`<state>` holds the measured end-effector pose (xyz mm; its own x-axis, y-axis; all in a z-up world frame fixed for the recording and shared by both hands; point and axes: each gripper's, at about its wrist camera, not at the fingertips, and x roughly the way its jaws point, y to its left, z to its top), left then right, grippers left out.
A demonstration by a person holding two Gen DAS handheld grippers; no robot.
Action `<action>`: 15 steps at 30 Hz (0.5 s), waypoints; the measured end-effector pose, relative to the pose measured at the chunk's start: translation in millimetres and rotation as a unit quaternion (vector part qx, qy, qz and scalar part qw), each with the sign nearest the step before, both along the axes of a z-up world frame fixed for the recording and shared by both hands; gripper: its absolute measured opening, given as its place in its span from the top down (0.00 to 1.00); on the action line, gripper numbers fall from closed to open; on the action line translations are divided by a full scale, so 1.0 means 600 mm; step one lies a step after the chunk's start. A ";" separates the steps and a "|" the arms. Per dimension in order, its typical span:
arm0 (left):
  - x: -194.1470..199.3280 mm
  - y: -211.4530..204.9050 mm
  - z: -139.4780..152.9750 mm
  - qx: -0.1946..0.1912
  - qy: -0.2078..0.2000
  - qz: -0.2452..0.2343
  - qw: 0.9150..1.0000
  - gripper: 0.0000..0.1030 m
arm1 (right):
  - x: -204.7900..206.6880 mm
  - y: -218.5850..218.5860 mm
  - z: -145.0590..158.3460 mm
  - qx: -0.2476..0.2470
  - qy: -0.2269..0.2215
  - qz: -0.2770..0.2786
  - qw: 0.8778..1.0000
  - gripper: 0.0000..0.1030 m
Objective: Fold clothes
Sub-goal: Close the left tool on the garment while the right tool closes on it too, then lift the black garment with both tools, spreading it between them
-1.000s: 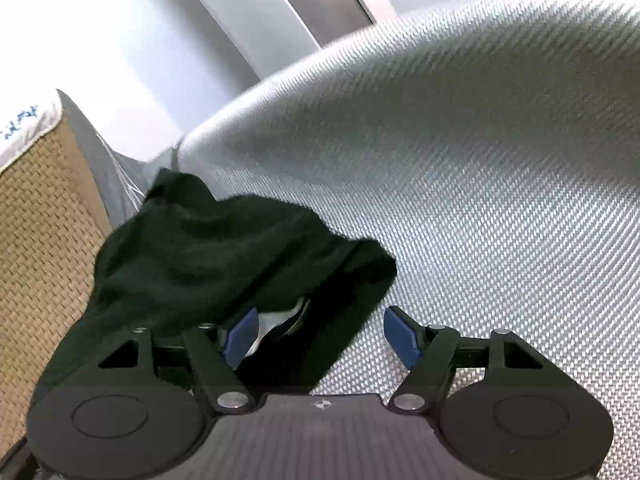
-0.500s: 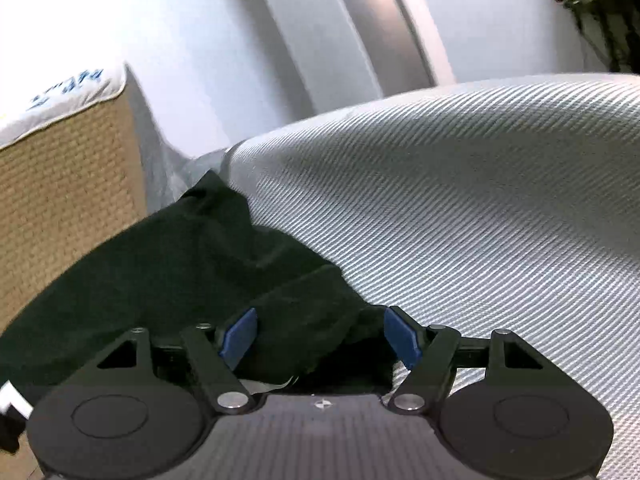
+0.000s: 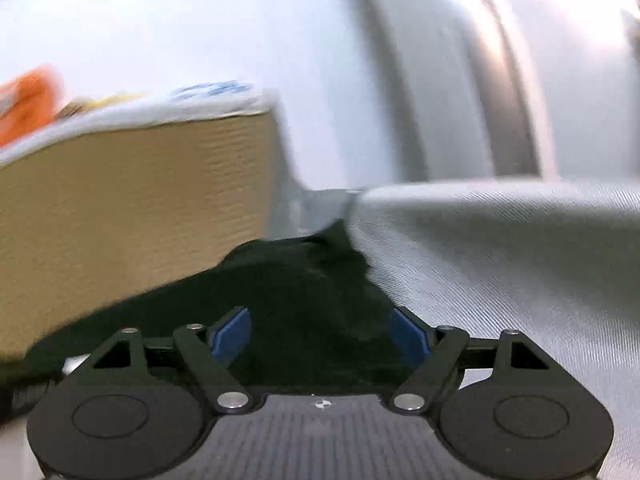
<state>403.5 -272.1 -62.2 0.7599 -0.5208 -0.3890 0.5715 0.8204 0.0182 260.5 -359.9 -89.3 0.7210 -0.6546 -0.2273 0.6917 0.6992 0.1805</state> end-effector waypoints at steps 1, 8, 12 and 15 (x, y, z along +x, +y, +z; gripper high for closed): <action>0.004 0.007 0.000 -0.004 0.006 0.008 1.000 0.85 | 0.002 0.012 0.000 -0.014 0.001 0.014 1.000 0.21; 0.020 0.052 0.005 -0.027 0.018 0.056 0.998 0.85 | 0.022 0.059 -0.013 -0.035 0.036 0.118 0.992 0.21; 0.012 0.070 0.016 -0.038 0.012 0.071 0.997 0.85 | 0.022 0.077 -0.020 -0.028 0.037 0.166 0.985 0.21; 0.014 0.085 0.021 -0.045 0.019 0.082 0.995 0.85 | 0.022 0.100 -0.024 -0.066 0.049 0.181 0.980 0.21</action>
